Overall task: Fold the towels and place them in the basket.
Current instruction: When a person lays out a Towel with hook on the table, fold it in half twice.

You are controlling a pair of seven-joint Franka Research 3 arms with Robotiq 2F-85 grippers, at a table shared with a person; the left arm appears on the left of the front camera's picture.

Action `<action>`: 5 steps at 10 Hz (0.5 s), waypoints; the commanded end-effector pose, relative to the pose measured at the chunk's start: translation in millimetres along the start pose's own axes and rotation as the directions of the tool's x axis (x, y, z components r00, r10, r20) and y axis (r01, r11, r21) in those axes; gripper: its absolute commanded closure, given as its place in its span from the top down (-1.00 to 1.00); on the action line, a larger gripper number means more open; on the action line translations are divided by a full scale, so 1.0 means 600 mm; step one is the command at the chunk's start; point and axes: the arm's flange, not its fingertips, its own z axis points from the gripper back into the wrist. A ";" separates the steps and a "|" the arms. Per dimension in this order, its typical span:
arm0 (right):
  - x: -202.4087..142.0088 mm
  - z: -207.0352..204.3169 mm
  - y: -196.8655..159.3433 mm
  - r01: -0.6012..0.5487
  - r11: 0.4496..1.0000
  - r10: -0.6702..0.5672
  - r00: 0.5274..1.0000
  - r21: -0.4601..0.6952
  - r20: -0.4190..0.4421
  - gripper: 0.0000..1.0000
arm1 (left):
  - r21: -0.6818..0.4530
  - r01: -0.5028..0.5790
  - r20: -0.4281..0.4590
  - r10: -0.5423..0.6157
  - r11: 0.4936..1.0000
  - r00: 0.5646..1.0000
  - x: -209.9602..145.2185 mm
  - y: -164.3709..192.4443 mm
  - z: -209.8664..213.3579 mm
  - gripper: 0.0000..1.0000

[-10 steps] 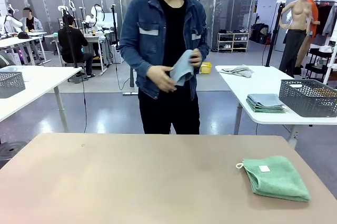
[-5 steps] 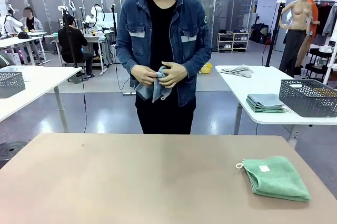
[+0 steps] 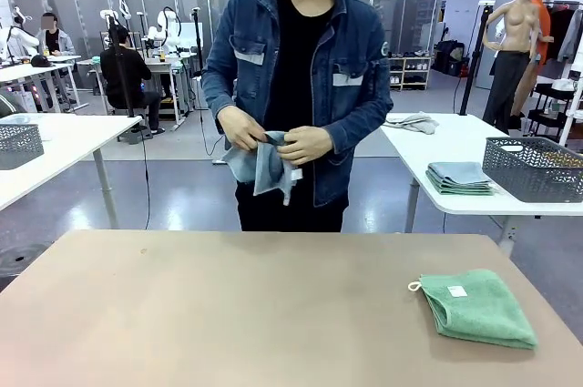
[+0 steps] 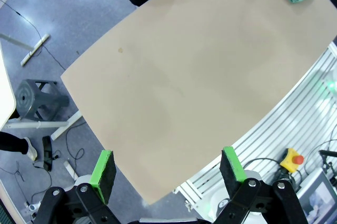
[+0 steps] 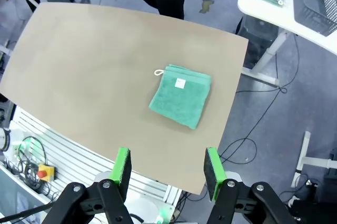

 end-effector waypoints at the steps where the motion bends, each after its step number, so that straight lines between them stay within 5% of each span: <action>1: -0.001 0.001 -0.001 -0.012 1.000 0.012 1.000 -0.015 -0.004 0.40 | 0.004 0.019 0.005 -0.019 1.000 1.000 -0.005 -0.001 -0.003 1.00; 5: -0.001 0.001 -0.001 -0.012 1.000 0.012 1.000 -0.015 -0.004 0.40 | 0.004 0.019 0.005 -0.019 1.000 1.000 -0.005 -0.001 -0.003 1.00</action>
